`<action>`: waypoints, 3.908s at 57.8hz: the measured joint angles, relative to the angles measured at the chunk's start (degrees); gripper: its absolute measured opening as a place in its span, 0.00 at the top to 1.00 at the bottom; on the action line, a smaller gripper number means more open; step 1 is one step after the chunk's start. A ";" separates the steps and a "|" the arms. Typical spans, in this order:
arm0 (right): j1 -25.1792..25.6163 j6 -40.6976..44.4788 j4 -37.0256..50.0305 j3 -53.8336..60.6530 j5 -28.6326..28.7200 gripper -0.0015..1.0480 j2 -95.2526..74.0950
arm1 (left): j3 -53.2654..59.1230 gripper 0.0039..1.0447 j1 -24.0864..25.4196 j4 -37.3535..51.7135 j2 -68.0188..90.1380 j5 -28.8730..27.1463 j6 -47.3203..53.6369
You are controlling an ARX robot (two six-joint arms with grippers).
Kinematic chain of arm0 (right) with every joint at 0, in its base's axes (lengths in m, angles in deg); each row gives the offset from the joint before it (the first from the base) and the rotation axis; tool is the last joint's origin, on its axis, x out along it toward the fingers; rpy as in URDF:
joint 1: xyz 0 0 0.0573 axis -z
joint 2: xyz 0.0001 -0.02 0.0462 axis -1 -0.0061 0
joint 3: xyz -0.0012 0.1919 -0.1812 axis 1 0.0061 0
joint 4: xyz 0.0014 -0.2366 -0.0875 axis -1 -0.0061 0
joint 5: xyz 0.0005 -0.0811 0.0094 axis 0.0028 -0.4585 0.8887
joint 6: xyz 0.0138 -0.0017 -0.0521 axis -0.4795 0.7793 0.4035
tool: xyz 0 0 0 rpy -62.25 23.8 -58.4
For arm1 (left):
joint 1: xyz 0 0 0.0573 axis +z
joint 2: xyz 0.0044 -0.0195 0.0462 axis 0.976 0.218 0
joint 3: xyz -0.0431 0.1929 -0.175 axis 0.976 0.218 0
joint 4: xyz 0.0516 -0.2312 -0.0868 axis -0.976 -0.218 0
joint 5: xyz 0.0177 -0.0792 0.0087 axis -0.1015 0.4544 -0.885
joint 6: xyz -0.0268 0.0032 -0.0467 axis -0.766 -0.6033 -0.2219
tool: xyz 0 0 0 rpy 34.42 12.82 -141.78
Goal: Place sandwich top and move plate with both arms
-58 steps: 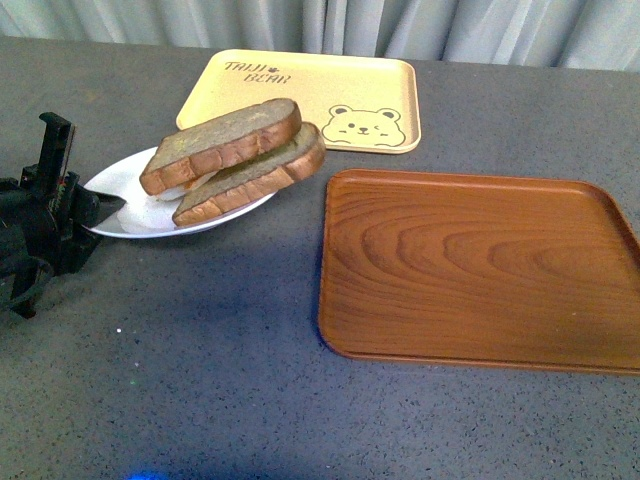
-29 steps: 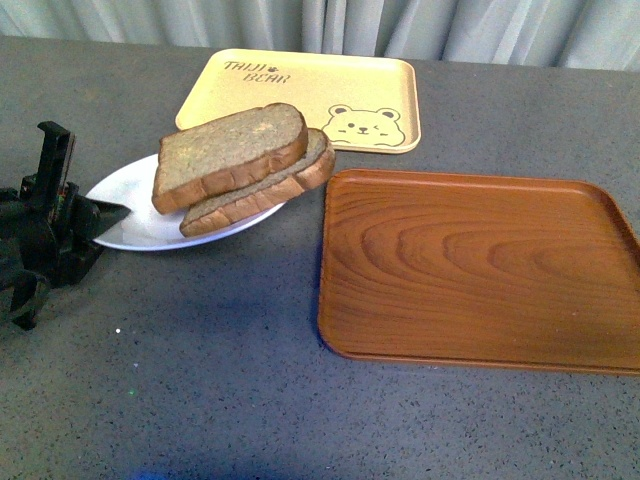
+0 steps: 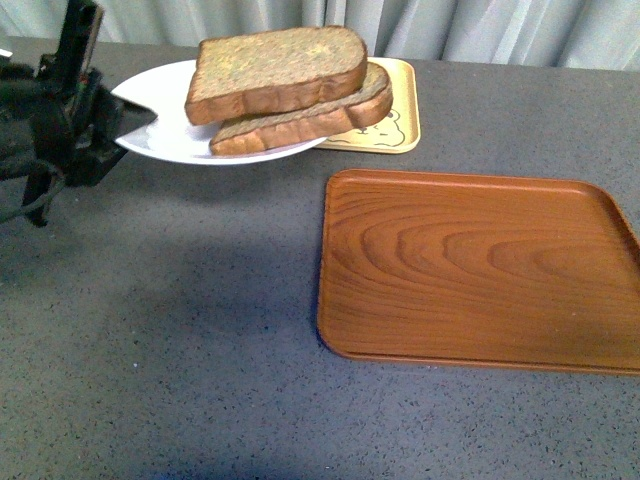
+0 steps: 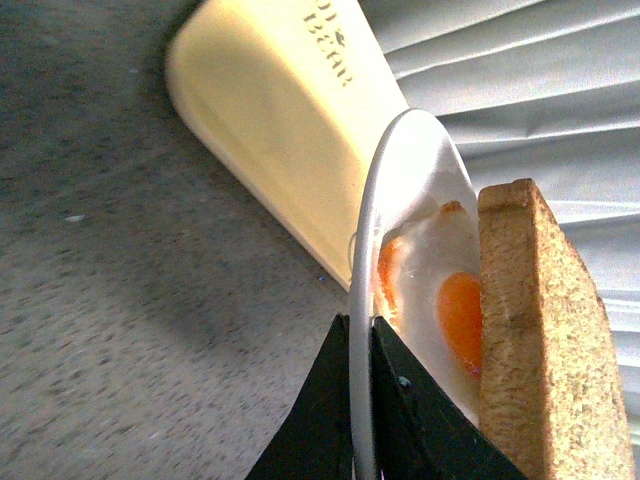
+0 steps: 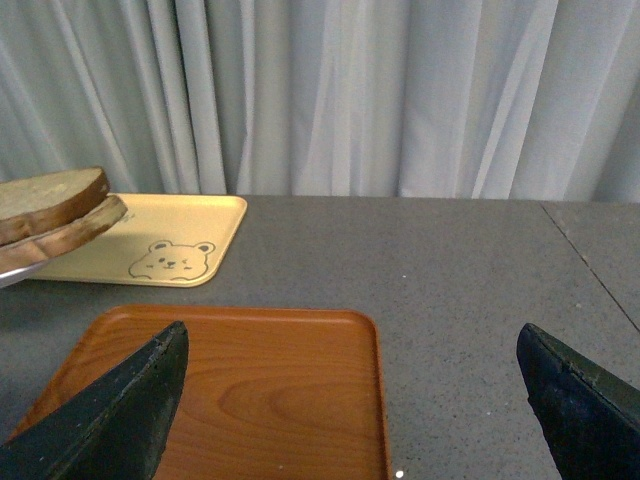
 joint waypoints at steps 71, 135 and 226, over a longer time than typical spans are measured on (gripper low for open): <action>0.00 0.00 0.00 0.00 0.00 0.09 0.00 | -51.71 0.93 -5.18 -19.28 34.58 0.00 4.79; 0.00 0.00 0.00 0.00 -0.04 0.09 0.00 | 18.93 0.53 0.15 19.56 -20.96 -24.65 49.55; 0.00 0.00 -0.02 0.00 0.00 0.09 0.00 | 46.62 0.99 8.37 -20.79 -88.30 -16.70 58.53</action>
